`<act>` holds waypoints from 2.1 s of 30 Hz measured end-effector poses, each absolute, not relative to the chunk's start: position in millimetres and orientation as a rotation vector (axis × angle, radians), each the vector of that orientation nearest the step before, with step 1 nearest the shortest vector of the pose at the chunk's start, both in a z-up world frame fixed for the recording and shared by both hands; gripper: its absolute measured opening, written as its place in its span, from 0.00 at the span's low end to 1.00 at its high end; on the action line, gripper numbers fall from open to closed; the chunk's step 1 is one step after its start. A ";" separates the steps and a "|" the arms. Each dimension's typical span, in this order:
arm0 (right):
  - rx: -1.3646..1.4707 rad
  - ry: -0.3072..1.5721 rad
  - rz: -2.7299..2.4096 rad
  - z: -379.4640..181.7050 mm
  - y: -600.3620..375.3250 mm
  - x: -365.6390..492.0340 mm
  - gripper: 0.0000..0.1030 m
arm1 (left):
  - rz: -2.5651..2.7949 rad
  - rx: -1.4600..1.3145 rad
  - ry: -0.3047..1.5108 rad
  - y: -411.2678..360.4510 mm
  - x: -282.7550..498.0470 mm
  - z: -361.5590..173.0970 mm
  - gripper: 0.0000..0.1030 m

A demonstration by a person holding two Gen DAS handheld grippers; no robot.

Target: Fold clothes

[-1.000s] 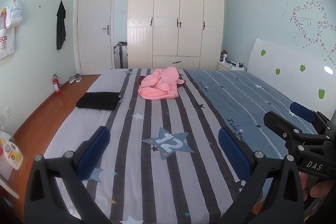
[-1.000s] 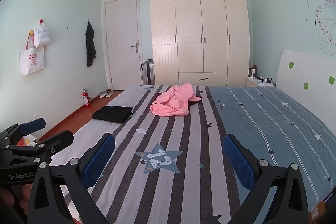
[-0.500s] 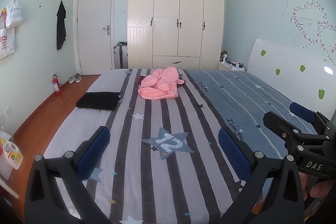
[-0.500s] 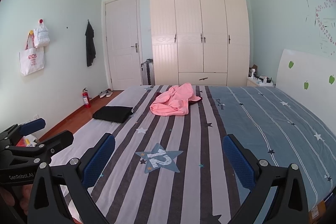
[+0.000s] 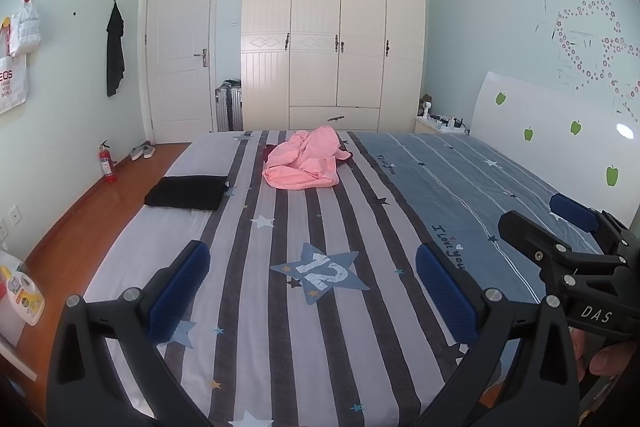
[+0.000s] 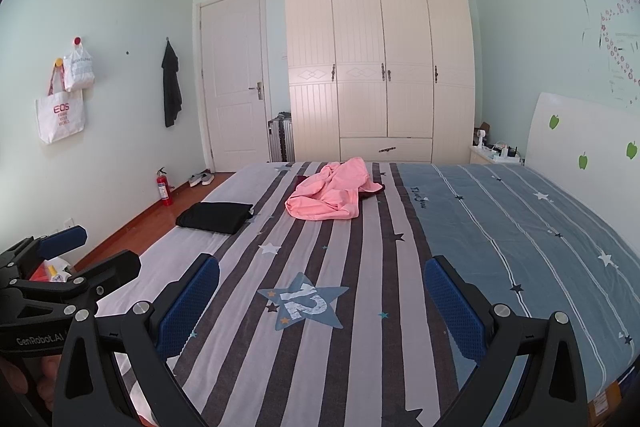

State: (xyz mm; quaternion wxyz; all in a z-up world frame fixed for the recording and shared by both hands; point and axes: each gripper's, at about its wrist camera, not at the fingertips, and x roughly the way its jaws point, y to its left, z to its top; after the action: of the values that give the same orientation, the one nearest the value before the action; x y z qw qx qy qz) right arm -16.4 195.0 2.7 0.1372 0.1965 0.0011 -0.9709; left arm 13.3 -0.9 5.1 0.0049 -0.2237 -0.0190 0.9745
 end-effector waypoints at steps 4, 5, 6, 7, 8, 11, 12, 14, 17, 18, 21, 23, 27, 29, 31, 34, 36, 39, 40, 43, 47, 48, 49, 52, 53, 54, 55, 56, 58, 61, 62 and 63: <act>0.571 -0.001 -2.807 -0.6 194.9 -17.6 0.98 | 3.054 -0.704 -0.060 -2.2 11.1 3.2 0.99; 0.573 0.000 -2.807 -1.7 194.9 -18.3 0.98 | 3.056 -0.707 -0.061 -3.1 9.7 1.6 0.99; 0.577 0.002 -2.807 -3.5 194.9 -19.3 0.98 | 3.057 -0.711 -0.063 -4.0 8.2 -0.8 0.99; 0.581 0.006 -2.807 -5.7 194.7 -20.4 0.98 | 3.060 -0.717 -0.064 -5.1 6.5 -4.1 0.99; 0.589 0.009 -2.808 -9.1 194.8 -22.8 0.98 | 3.061 -0.725 -0.066 -6.5 3.8 -8.5 0.99; 0.623 0.012 -2.804 -23.6 194.3 -32.9 0.98 | 3.053 -0.767 -0.074 -10.8 -8.9 -27.9 0.99; 0.641 0.011 -2.803 -31.4 194.1 -38.4 0.98 | 3.048 -0.779 -0.077 -12.1 -13.2 -34.9 0.99; 0.680 0.007 -2.800 -47.4 193.8 -50.1 0.98 | 3.037 -0.800 -0.082 -16.0 -24.3 -51.9 0.99; 0.745 -0.010 -2.788 -79.3 194.0 -75.4 0.99 | 3.035 -0.821 -0.074 -21.3 -46.6 -84.3 0.99; 0.769 -0.015 -2.783 -90.8 194.0 -84.9 0.99 | 3.031 -0.834 -0.067 -22.9 -56.2 -96.9 0.99; 0.833 -0.044 -2.757 -130.1 193.3 -121.7 0.99 | 2.998 -0.879 -0.056 -28.3 -88.8 -135.5 0.99; 0.861 -0.044 -2.758 -153.8 192.0 -147.7 0.99 | 2.977 -0.910 -0.071 -34.4 -113.8 -162.5 0.99; 0.923 -0.045 -2.734 -204.7 187.5 -207.9 0.98 | 2.933 -0.966 -0.157 -49.4 -161.9 -211.1 0.99; 0.967 -0.052 -2.728 -223.0 187.1 -232.0 0.98 | 2.926 -1.009 -0.210 -57.0 -181.7 -226.8 0.99; 1.029 -0.060 -2.721 -237.9 187.5 -253.3 0.98 | 2.896 -1.063 -0.203 -59.9 -197.0 -235.5 0.99; 1.180 -0.111 -2.683 -252.1 193.4 -274.1 0.98 | 2.884 -1.194 -0.235 -61.5 -211.0 -234.2 0.99; 1.281 -0.148 -2.639 -253.8 200.2 -279.5 0.98 | 2.876 -1.271 -0.245 -61.3 -215.6 -227.9 0.99; 1.387 -0.191 -2.602 -245.4 211.6 -283.6 0.99 | 2.851 -1.391 -0.260 -60.4 -222.0 -212.6 0.99; 1.419 -0.214 -2.584 -241.1 215.4 -285.7 0.98 | 2.847 -1.423 -0.276 -61.1 -225.7 -206.0 0.99; 1.493 -0.258 -2.532 -223.1 224.6 -297.7 0.98 | 2.840 -1.484 -0.295 -63.5 -243.1 -192.3 0.99; 1.478 -0.215 -2.509 -199.8 224.2 -335.4 0.98 | 2.830 -1.497 -0.296 -67.3 -289.8 -186.3 0.99; 1.466 -0.200 -2.511 -196.0 222.5 -347.5 0.98 | 2.829 -1.487 -0.296 -69.6 -304.8 -187.5 0.99; 1.456 -0.191 -2.513 -194.4 219.9 -362.3 0.99 | 2.828 -1.476 -0.297 -71.9 -319.9 -188.6 0.99; 1.427 -0.176 -2.526 -195.4 209.0 -412.8 0.99 | 2.837 -1.431 -0.280 -81.5 -367.3 -197.6 0.94; 1.414 -0.167 -2.533 -198.1 203.4 -431.3 0.99 | 2.837 -1.419 -0.269 -85.8 -387.3 -203.2 0.93; 1.407 -0.158 -2.539 -201.5 196.7 -450.6 0.99 | 2.836 -1.417 -0.252 -90.1 -408.1 -209.2 0.92; 1.404 -0.151 -2.544 -205.3 189.3 -470.1 0.99 | 2.836 -1.415 -0.236 -94.3 -429.6 -214.9 0.92; 1.400 -0.143 -2.549 -209.2 181.9 -489.7 0.98 | 2.836 -1.412 -0.218 -98.3 -451.9 -220.1 0.91; 1.394 -0.127 -2.559 -216.8 167.2 -528.9 0.98 | 2.835 -1.406 -0.176 -105.8 -496.7 -230.4 0.91; 1.385 -0.131 -2.577 -230.0 147.2 -585.5 0.98 | 2.825 -1.400 -0.088 -113.3 -560.0 -242.2 0.89; 1.379 -0.129 -2.587 -234.3 141.3 -601.3 0.98 | 2.823 -1.392 -0.059 -114.9 -579.8 -245.0 0.89; 1.373 -0.130 -2.598 -239.1 135.2 -617.2 0.98 | 2.825 -1.376 -0.031 -116.6 -597.8 -247.0 0.89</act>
State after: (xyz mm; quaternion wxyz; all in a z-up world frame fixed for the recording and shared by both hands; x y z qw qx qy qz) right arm -617.2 135.2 -239.1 0.1001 0.4645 -0.0440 -0.8788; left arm -597.8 -116.6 -247.0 -0.0007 -0.4379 -0.0098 0.8990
